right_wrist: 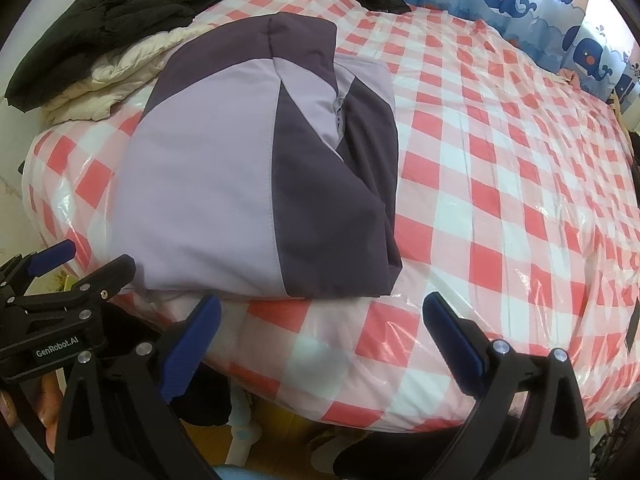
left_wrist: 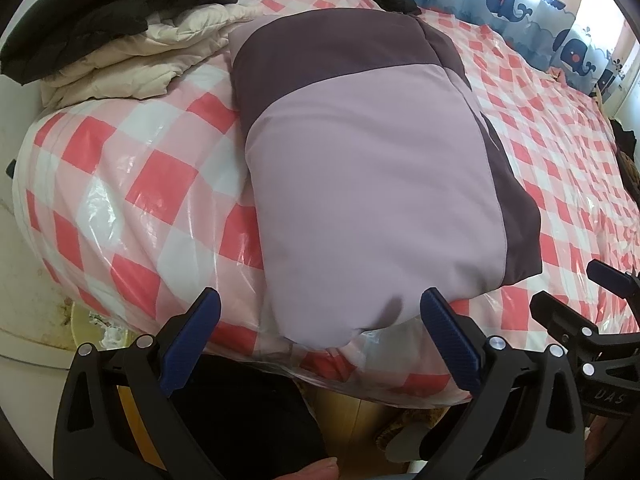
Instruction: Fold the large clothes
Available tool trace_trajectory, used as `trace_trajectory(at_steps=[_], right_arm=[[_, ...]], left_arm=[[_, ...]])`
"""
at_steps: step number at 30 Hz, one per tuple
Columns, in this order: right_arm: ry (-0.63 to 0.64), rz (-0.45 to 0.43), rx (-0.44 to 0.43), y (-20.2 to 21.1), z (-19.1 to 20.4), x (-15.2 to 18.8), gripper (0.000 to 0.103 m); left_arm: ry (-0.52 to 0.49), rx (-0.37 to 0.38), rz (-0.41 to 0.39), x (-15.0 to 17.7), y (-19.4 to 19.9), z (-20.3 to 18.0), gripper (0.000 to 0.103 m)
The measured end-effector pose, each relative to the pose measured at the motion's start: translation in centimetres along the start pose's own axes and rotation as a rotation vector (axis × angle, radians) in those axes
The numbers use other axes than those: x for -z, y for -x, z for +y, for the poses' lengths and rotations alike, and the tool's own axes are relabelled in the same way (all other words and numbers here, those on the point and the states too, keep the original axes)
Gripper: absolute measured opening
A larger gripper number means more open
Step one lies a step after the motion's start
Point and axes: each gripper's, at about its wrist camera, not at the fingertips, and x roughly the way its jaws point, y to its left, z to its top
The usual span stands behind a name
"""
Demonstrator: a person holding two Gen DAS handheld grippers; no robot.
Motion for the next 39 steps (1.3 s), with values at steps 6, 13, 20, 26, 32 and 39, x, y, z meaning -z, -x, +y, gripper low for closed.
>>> trace_trajectory(at_steps=[6,13,20,26,32,39], right_arm=[[0.001,-0.001,0.002,-0.01,-0.05,-0.02,0.097],[0.001,0.000,-0.001,0.01,-0.11,-0.02,0.097],[0.002,0.000,0.000,0.01,-0.11,-0.03,0.097],[0.002,0.000,-0.002,0.01,-0.13,-0.04,0.097],[0.001,0.000,-0.001,0.02,-0.07,-0.02,0.097],[-0.003,-0.003,-0.001,0.00,-0.18,-0.05,0.097]], left_arm=[[0.006,-0.003,-0.002,-0.10,0.27,0.19,0.096],[-0.001,-0.003,0.000,-0.16,0.22,0.25,0.096],[-0.002,-0.004,-0.002,-0.16,0.21,0.22,0.096],[-0.002,-0.002,-0.001,-0.15,0.24,0.19,0.096],[0.000,-0.002,-0.002,-0.09,0.27,0.12,0.096],[-0.002,-0.002,-0.002,-0.20,0.27,0.22,0.096]])
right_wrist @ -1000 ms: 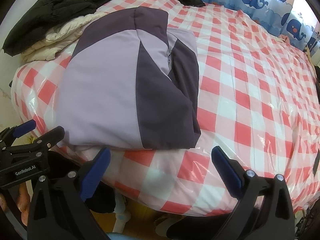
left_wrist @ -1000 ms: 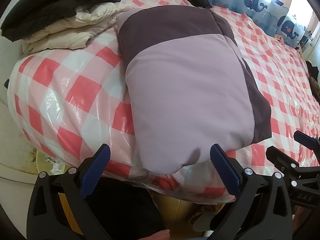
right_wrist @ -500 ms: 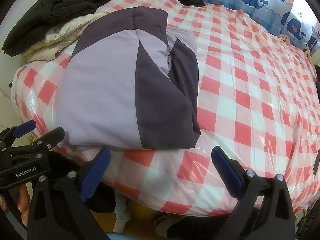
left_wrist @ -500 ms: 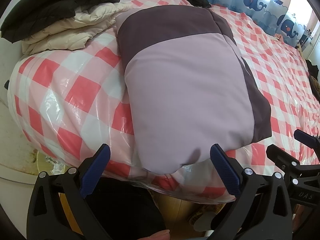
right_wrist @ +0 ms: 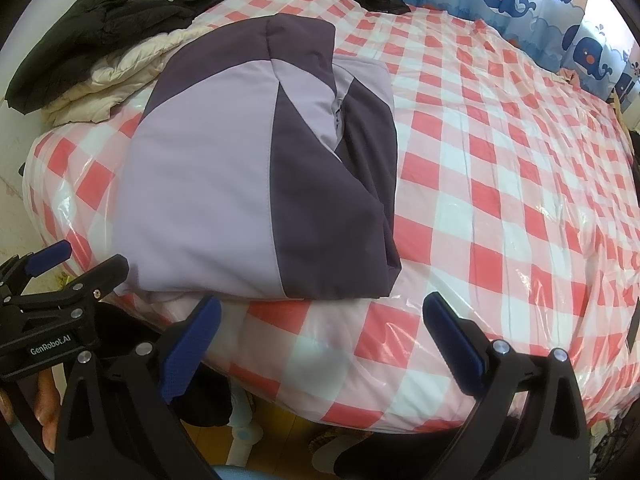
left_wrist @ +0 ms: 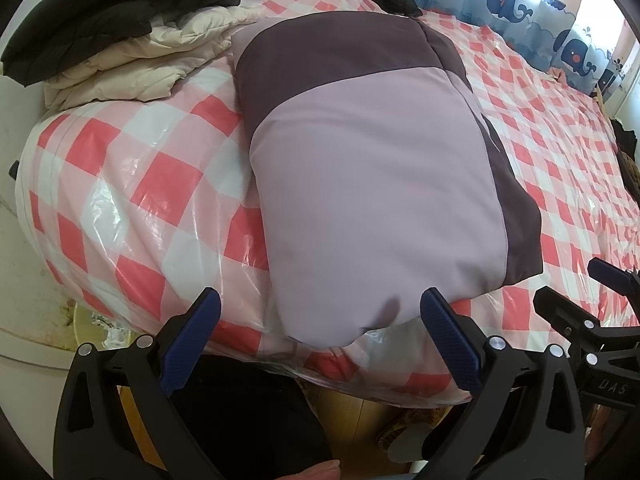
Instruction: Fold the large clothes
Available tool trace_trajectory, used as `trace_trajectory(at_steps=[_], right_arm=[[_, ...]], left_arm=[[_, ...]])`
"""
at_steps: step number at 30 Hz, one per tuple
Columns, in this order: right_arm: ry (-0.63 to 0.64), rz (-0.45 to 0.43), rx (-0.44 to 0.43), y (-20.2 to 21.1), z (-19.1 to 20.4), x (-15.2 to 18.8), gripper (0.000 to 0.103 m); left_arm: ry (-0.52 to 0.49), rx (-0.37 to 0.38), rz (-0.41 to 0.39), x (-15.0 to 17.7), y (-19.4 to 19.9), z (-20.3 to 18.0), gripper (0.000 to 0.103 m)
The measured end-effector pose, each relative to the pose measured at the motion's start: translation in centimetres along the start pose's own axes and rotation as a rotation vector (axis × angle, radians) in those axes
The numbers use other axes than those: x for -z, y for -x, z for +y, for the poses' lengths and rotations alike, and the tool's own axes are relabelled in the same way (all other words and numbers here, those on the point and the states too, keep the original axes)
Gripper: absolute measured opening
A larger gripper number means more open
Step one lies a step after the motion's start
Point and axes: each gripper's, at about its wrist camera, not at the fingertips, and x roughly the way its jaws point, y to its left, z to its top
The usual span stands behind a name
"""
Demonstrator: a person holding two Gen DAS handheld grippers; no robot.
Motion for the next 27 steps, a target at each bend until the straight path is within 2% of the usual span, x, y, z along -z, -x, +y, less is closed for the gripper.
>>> trace_trajectory(at_steps=[27], right_arm=[[-0.003,0.000,-0.001,0.05,0.32,-0.04,0.097]], left_arm=[[-0.010,-0.020,-0.010,-0.15,0.13,0.09,0.096]])
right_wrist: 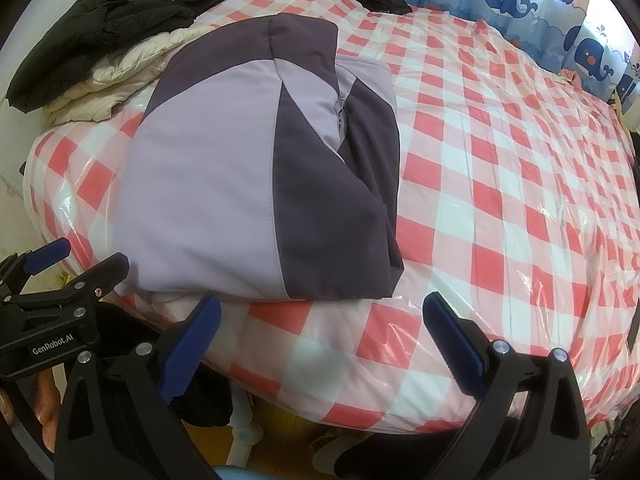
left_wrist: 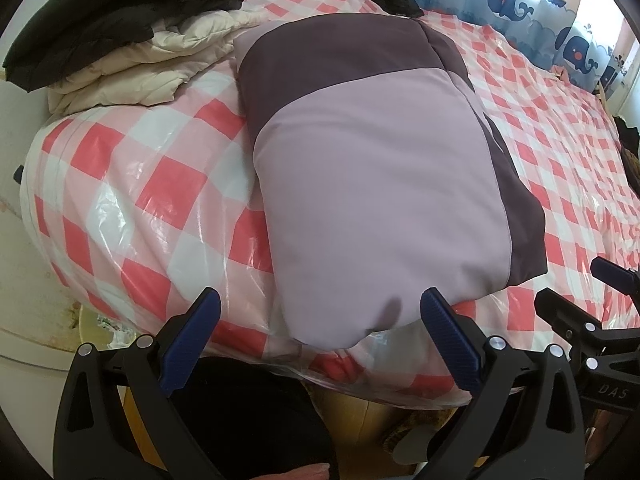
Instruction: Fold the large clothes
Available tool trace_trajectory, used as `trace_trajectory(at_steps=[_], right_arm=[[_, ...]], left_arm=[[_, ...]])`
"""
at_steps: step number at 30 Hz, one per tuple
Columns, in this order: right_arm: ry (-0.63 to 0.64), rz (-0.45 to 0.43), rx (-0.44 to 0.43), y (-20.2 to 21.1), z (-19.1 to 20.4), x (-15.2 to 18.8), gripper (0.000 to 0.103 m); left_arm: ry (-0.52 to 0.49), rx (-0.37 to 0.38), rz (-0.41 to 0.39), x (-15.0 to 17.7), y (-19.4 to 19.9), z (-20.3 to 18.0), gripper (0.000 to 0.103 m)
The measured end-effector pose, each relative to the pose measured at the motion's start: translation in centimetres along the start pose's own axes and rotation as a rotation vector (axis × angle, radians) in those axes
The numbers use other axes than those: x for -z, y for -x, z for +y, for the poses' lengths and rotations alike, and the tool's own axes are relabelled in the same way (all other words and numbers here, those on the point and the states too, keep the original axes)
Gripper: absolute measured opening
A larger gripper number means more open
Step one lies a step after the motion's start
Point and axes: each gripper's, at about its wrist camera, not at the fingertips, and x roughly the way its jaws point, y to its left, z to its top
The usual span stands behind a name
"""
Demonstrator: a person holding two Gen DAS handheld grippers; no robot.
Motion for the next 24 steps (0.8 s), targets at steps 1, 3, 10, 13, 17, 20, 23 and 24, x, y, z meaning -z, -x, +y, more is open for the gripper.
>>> trace_trajectory(at_steps=[1,3,10,13,17,20,23,24], right_arm=[[0.001,0.001,0.000,0.00,-0.05,0.04,0.097],[0.001,0.001,0.000,0.00,0.00,0.01,0.097],[0.000,0.001,-0.002,-0.02,0.07,0.01,0.097],[0.001,0.003,-0.003,-0.15,0.15,-0.03,0.097],[0.004,0.003,-0.006,-0.31,0.15,-0.02,0.097],[0.004,0.004,-0.006,-0.30,0.17,0.00,0.097],[0.003,0.004,-0.006,-0.28,0.25,0.00,0.097],[0.005,0.005,-0.007,-0.36,0.22,-0.02,0.097]], left_arm=[[-0.001,0.000,0.000,0.05,0.01,-0.04,0.096],[-0.002,0.000,0.000,0.09,0.00,-0.09,0.096],[-0.008,-0.003,0.000,0.11,0.03,-0.16,0.096],[-0.009,-0.004,0.000,0.09,-0.02,-0.16,0.096],[-0.009,-0.004,-0.001,0.11,0.01,-0.17,0.096],[-0.008,-0.005,-0.001,0.13,0.03,-0.19,0.096],[-0.007,-0.005,-0.001,0.17,0.04,-0.23,0.096],[-0.007,-0.005,-0.001,0.17,0.04,-0.24,0.096]])
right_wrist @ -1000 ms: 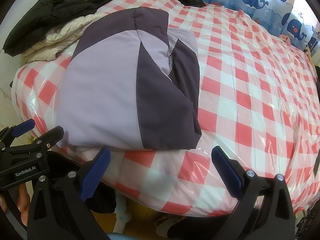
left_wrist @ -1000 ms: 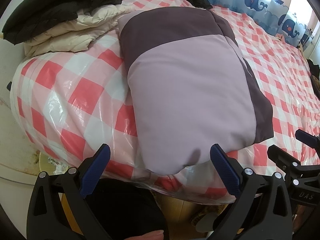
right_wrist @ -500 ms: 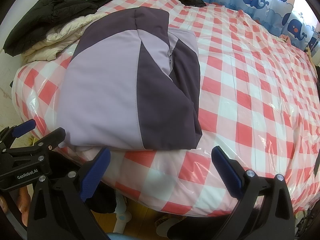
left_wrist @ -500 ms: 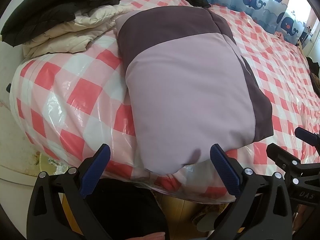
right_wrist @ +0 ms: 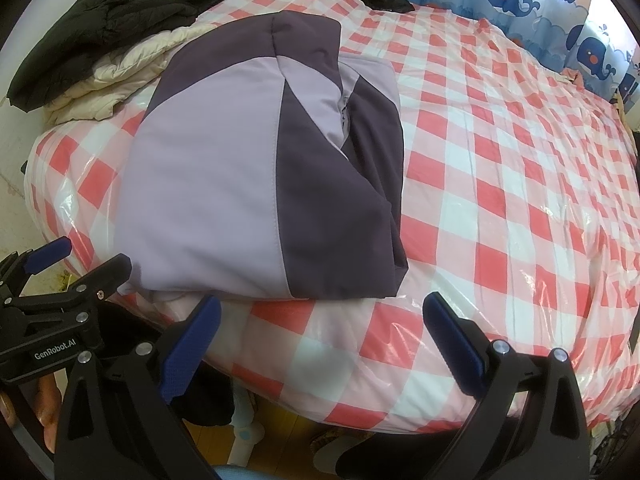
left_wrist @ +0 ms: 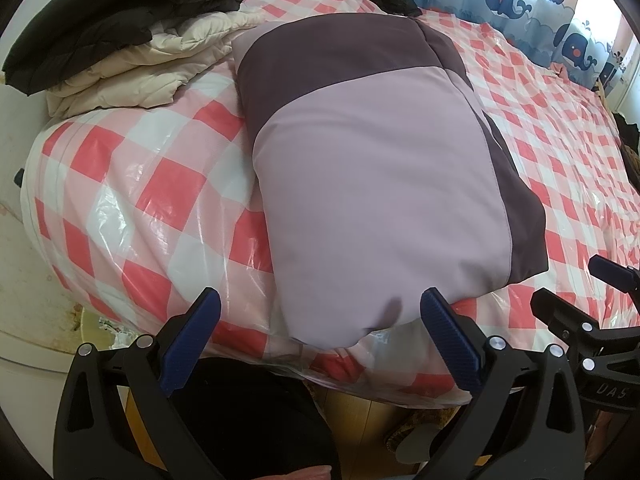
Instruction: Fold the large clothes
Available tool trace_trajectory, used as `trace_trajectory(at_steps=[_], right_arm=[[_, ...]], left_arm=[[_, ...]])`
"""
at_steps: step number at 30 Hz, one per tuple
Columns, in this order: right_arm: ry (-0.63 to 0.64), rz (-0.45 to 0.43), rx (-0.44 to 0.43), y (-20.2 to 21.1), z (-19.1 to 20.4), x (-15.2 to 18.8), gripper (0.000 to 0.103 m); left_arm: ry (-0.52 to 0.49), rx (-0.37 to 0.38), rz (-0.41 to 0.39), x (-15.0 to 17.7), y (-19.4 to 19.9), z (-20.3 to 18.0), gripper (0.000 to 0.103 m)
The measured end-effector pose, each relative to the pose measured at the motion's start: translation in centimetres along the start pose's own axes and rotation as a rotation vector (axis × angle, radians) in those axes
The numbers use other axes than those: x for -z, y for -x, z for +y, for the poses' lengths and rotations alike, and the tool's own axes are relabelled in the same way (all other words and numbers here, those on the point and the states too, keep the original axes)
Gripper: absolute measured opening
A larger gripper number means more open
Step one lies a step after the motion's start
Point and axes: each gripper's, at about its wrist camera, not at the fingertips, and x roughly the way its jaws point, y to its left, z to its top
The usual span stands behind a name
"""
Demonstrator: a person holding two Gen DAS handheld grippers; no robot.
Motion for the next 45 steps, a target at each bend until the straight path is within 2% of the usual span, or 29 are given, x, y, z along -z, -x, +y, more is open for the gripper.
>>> trace_trajectory(at_steps=[25,32,36,38,45], right_arm=[[0.008,-0.011,-0.009,0.0,0.0,-0.3,0.097],[0.004,-0.042,-0.027,0.6,-0.3,-0.4,0.097],[0.000,-0.044,-0.027,0.6,-0.6,-0.5,0.097],[-0.001,-0.037,-0.027,0.4,-0.7,-0.5,0.097],[0.008,-0.038,-0.030,0.4,-0.5,-0.4,0.097]], left_arm=[[-0.006,-0.014,-0.012,-0.5,0.0,0.3,0.096],[-0.018,-0.049,-0.062,-0.4,0.4,0.2,0.096],[-0.015,-0.002,-0.096,-0.3,1.1,0.4,0.096],[-0.011,-0.002,-0.106,-0.4,1.3,0.6,0.096],[0.023,0.006,-0.034,-0.1,0.5,0.5,0.096]])
